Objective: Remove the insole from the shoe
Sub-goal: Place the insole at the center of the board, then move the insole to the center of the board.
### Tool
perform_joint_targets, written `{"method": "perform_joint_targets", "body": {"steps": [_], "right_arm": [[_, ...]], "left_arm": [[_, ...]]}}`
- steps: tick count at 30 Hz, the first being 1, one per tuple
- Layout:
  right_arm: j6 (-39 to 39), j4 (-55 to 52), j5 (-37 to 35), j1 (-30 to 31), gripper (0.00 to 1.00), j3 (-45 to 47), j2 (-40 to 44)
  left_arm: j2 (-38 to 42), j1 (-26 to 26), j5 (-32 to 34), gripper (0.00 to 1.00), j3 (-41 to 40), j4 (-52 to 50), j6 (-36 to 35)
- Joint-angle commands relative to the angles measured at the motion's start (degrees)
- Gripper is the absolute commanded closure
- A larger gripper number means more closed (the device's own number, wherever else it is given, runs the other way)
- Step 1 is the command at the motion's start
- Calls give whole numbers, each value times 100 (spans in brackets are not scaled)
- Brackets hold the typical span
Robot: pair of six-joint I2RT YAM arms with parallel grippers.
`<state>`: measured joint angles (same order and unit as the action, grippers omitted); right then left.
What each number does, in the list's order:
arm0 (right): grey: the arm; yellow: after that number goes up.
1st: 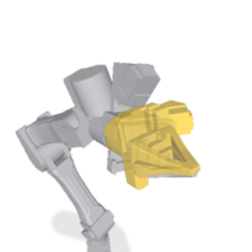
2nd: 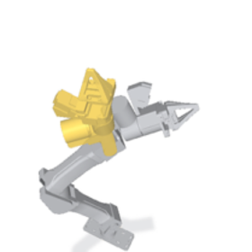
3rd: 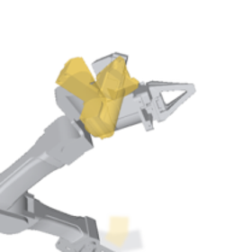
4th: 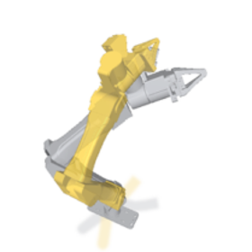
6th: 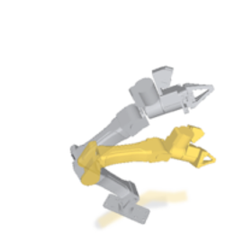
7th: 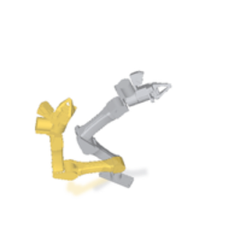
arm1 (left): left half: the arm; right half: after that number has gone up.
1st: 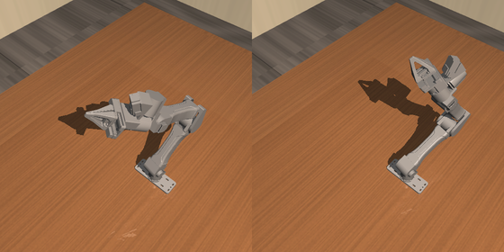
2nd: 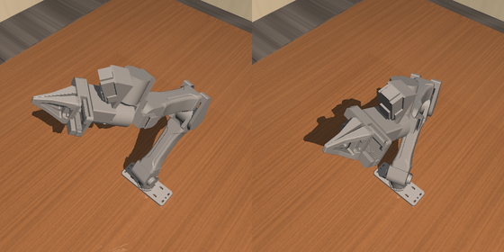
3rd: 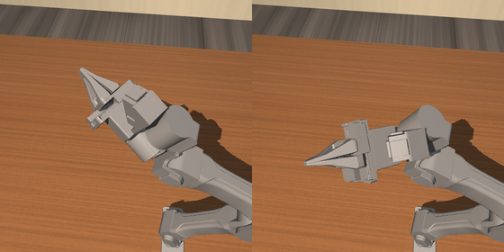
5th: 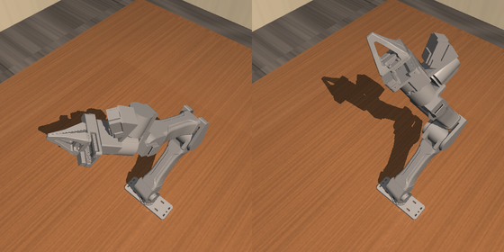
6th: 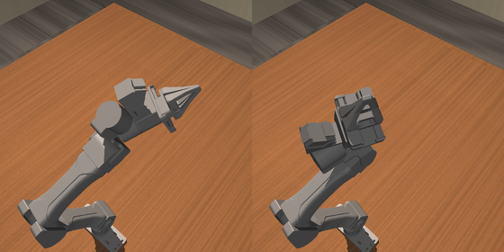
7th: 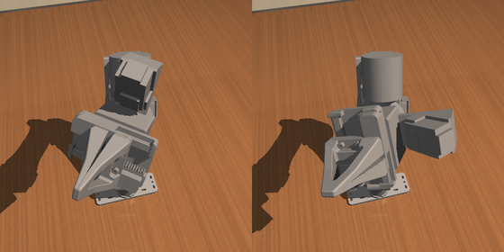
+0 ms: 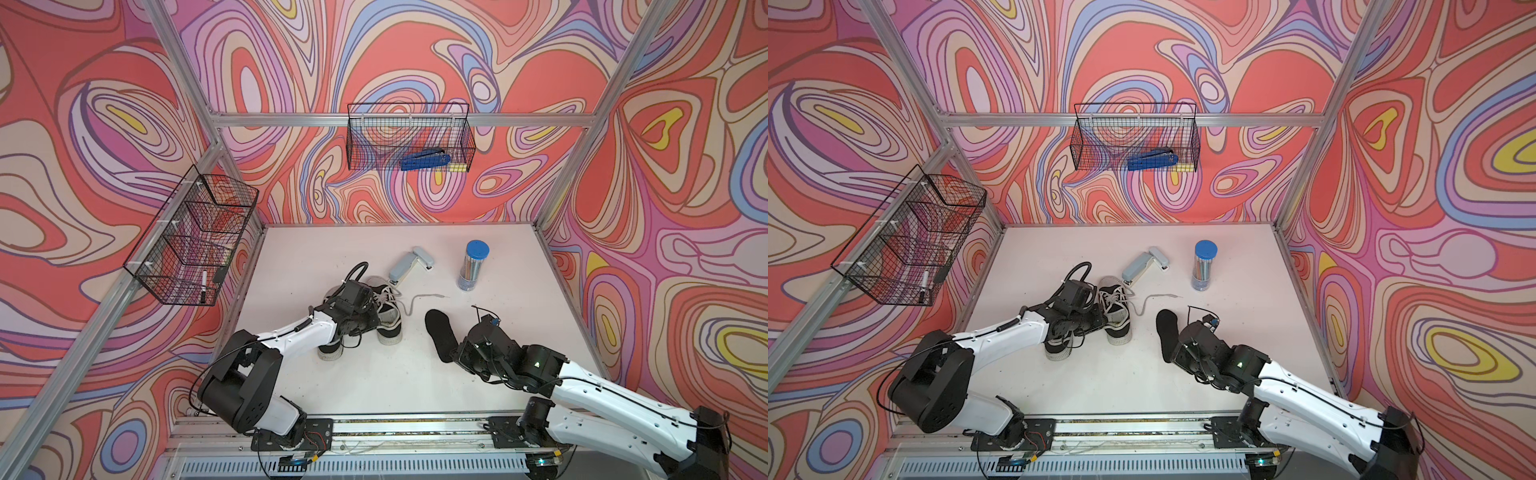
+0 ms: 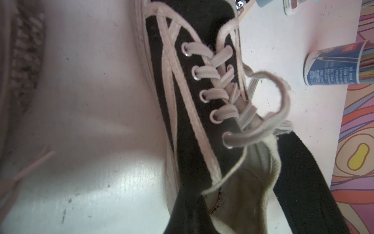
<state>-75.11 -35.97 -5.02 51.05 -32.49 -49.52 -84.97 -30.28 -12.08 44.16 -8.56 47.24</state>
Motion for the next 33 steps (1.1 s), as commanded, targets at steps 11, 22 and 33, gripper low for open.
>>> {"method": "perform_joint_targets", "body": {"steps": [11,22,33], "right_arm": [[1406,-2055,212,12,37,-635,-1177],[3730,-1527,-228,-13,2,-2002,-3562],[3917,-850,-319,-434,7,-1985,-4468]], "left_arm": [[-69,276,-360,100,358,-313,-669],[-134,425,-540,100,462,-471,-1027],[-101,567,-625,100,476,-598,-1174]]}}
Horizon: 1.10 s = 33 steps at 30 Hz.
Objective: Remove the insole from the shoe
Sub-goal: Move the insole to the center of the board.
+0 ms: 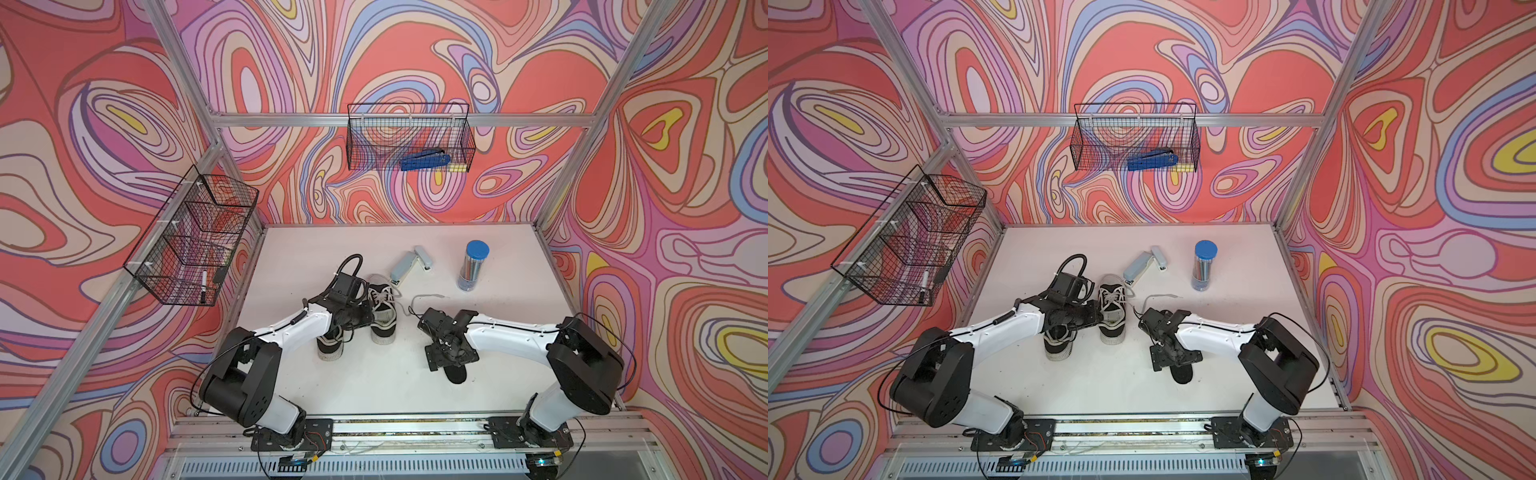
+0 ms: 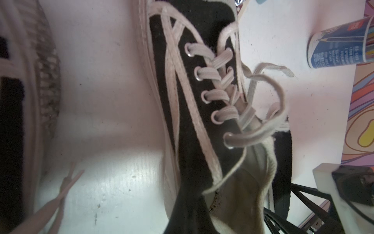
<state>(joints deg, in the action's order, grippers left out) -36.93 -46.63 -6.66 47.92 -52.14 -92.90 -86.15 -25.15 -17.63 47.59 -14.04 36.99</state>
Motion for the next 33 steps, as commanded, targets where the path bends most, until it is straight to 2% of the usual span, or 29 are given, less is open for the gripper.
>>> {"method": "perform_joint_targets", "body": {"steps": [1,5,8,11,16,20,23,25,27,28,31,33], "right_arm": [[113,278,-145,-191,8,-1,-156],[263,617,73,-520,16,48,-293],[324,792,241,-693,28,72,-347],[332,572,116,-765,38,159,-203],[151,-103,-83,-953,41,528,495],[-21,-155,-48,-1253,41,820,954],[10,-173,-161,-1413,39,659,764],[11,-171,-214,-1512,35,528,555],[6,-141,-200,-1522,25,418,485],[11,-165,-211,-1522,22,385,523],[11,-376,-300,-1522,12,280,854],[41,-577,-252,-1523,9,126,1115]], "left_arm": [[11,62,-82,100,123,-41,-149],[-19,87,-118,100,110,-37,-174],[-12,116,-96,100,114,-60,-198],[12,158,-85,100,114,-72,-233],[-53,221,-116,100,201,-68,-335],[-178,230,-152,100,283,-71,-412],[-299,232,-211,100,323,-29,-404],[-356,230,-216,100,368,13,-378],[-381,238,-224,100,473,-71,-368],[-346,233,-215,99,488,-72,-375],[-79,235,-120,86,407,-285,-364],[113,232,-83,78,382,-494,-354]]}}
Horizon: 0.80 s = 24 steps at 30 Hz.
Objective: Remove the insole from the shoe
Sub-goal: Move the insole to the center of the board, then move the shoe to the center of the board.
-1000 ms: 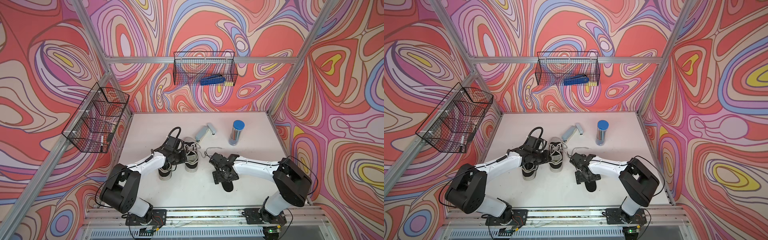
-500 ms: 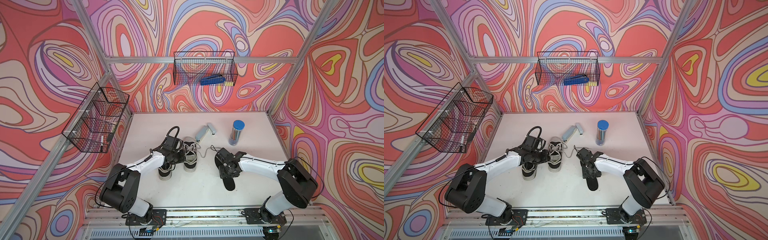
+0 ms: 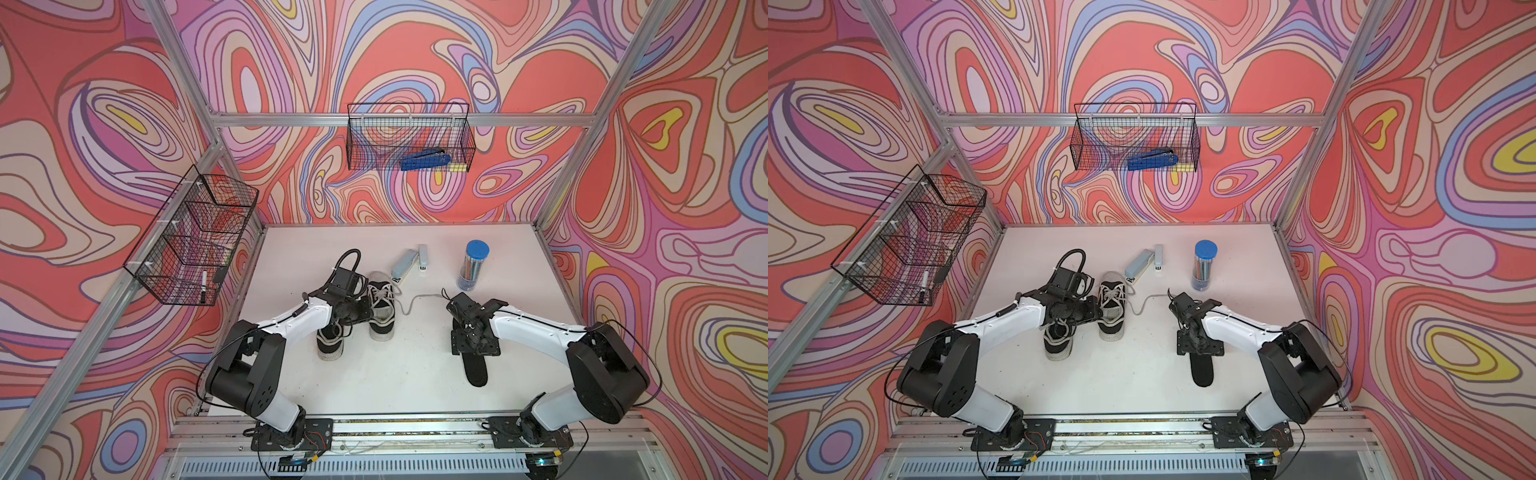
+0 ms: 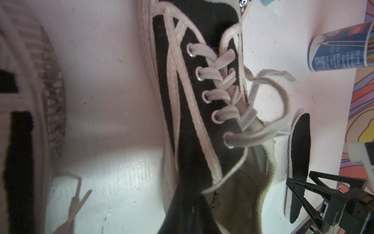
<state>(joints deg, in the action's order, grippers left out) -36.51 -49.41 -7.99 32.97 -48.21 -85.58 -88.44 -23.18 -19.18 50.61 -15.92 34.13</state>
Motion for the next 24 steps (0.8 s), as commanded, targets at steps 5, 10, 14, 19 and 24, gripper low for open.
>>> {"method": "perform_joint_targets", "body": {"steps": [5,10,14,19,24], "right_arm": [[-117,-166,588,162,12,-605,921],[-469,843,1152,754,22,-1109,761],[-782,1672,1308,1464,30,-1819,124],[-1100,2567,1338,2214,38,-2897,-1177],[-1147,2380,1151,2606,38,-4307,-2701]], "left_arm": [[1216,42,539,71,23,-1197,128],[2240,97,2279,76,385,-2945,411],[2935,595,3229,77,454,-3978,739],[3836,1147,3658,76,296,-4201,1331],[4336,1158,3941,74,256,-4161,1692]]}}
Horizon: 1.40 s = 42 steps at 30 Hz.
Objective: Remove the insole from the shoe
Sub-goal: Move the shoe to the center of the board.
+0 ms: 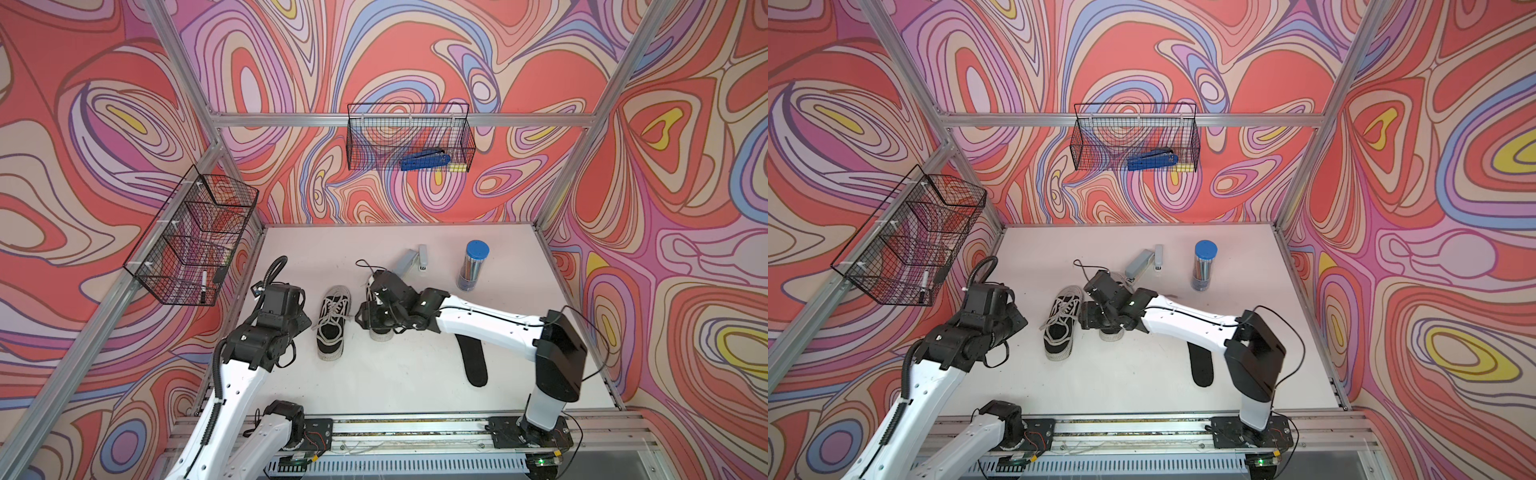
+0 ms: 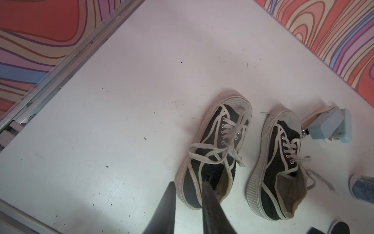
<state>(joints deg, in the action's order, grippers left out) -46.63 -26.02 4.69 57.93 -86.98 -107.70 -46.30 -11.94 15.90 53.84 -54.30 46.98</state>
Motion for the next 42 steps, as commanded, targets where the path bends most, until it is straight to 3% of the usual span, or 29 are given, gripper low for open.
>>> {"method": "perform_joint_targets", "body": {"steps": [1,11,16,20,23,29,34,38,42], "right_arm": [[-117,-51,-175,153,38,-646,-737],[89,-762,-109,219,48,-1851,-2210],[109,-843,-47,219,71,-1923,-2260],[216,-995,-33,221,91,-1688,-1835],[344,-1135,62,219,99,-1206,-1375],[500,-1329,151,361,100,-24,-413],[334,-1107,217,520,98,705,-81],[273,-786,320,588,85,998,51],[638,-315,31,588,63,1409,853]], "left_arm": [[183,37,455,73,-67,-309,408],[577,35,315,73,-197,-258,447],[504,39,69,71,-285,-186,349],[373,37,-132,70,-426,-99,326],[282,41,-397,70,-567,80,301],[-52,43,-1342,70,-914,645,104],[-401,43,-2170,70,-1293,1128,118],[-706,43,-2994,68,-1656,1660,28],[-964,45,-3301,66,-1803,1863,-5]]}}
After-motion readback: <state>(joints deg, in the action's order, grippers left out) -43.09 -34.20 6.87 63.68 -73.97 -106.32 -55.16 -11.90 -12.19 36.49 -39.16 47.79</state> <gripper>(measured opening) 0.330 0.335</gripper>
